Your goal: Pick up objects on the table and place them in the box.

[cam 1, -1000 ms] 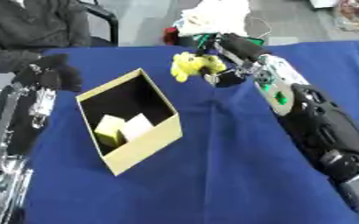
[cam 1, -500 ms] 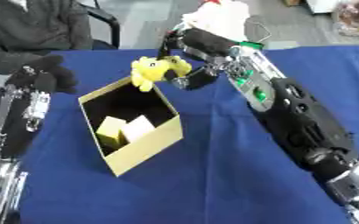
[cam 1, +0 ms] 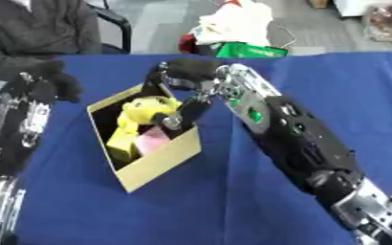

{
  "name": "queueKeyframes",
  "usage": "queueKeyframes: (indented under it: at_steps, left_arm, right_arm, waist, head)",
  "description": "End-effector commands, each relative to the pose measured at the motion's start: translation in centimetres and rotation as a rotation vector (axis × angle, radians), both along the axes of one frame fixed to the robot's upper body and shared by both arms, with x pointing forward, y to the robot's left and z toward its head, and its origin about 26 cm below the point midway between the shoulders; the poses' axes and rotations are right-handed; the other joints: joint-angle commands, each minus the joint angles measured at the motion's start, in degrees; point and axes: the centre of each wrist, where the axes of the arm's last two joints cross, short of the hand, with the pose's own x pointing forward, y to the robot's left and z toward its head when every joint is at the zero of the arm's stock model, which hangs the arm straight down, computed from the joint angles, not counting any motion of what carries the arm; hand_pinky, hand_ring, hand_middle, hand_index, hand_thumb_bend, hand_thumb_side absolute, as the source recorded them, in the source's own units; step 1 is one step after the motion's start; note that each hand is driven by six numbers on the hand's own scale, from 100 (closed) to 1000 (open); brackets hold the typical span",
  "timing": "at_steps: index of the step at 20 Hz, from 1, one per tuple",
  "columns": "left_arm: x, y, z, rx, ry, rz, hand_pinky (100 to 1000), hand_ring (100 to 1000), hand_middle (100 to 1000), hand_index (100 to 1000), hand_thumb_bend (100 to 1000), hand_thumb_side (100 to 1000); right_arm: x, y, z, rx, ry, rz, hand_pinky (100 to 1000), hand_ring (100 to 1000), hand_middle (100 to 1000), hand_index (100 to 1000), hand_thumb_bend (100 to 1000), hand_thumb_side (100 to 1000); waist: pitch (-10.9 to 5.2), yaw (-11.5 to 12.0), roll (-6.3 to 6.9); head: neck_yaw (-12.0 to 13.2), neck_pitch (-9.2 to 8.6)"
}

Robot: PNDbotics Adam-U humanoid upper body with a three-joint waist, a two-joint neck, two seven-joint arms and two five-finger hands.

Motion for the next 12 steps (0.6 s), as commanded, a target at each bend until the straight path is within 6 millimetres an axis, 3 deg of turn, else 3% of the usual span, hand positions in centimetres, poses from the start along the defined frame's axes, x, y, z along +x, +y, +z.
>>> queueKeyframes:
  at_steps: [1, 4, 5, 6, 7, 8, 9, 12]
  left_arm:
    - [-0.2, 0.1, 1.0, -0.004, -0.038, -0.003, 631, 654, 619, 824, 112, 673]
    - [-0.2, 0.3, 1.0, -0.003, -0.038, 0.006, 631, 654, 619, 824, 113, 672]
    - [-0.2, 0.4, 1.0, -0.003, -0.037, 0.013, 631, 654, 619, 824, 101, 678]
    - [-0.2, 0.6, 0.9, -0.003, -0.036, 0.022, 631, 654, 619, 824, 114, 671]
    - [-0.2, 0.8, 0.9, -0.003, -0.035, 0.031, 631, 654, 619, 823, 113, 670]
    - [-0.3, 1.0, 0.8, -0.003, -0.033, 0.043, 631, 654, 619, 823, 114, 669]
    - [-0.3, 1.2, 0.7, -0.002, -0.031, 0.057, 631, 654, 619, 823, 114, 669]
    - [-0.3, 1.9, 0.4, 0.006, -0.026, 0.106, 630, 655, 619, 822, 114, 668]
  right_arm:
    - [-0.7, 0.5, 2.6, 0.022, -0.107, -0.010, 861, 913, 879, 968, 487, 528]
    - [-1.5, 0.2, 4.2, 0.095, -0.177, -0.032, 854, 908, 883, 965, 430, 484]
    - [-1.8, 0.0, 4.6, 0.127, -0.191, -0.039, 851, 906, 882, 962, 282, 529]
    - [-2.0, -0.3, 5.0, 0.160, -0.202, -0.044, 847, 904, 871, 958, 353, 453]
    - [-2.2, -0.6, 5.4, 0.194, -0.212, -0.049, 837, 900, 850, 951, 188, 460]
    - [-2.5, -0.9, 5.6, 0.230, -0.220, -0.053, 832, 899, 839, 949, 231, 388]
    - [-2.7, -1.2, 5.9, 0.265, -0.226, -0.057, 829, 899, 834, 947, 214, 380]
    - [-3.5, -2.2, 6.2, 0.370, -0.241, -0.068, 812, 898, 798, 944, 100, 362]
  waist:
    - [-1.02, -0.3, -0.02]
    - [-1.21, -1.0, -0.12]
    - [-1.32, -1.4, -0.17]
    - [-1.48, -1.9, -0.28]
    - [-1.62, -2.5, -0.40]
    - [-1.80, -3.3, -0.55]
    - [-1.97, -4.0, -0.69]
    - [-2.31, -6.2, -1.23]
  head:
    - [0.2, 0.10]
    - [0.7, 0.29]
    - [1.0, 0.34]
    - [1.5, 0.40]
    - [2.0, 0.42]
    - [2.6, 0.47]
    - [3.4, 0.57]
    - [6.4, 0.83]
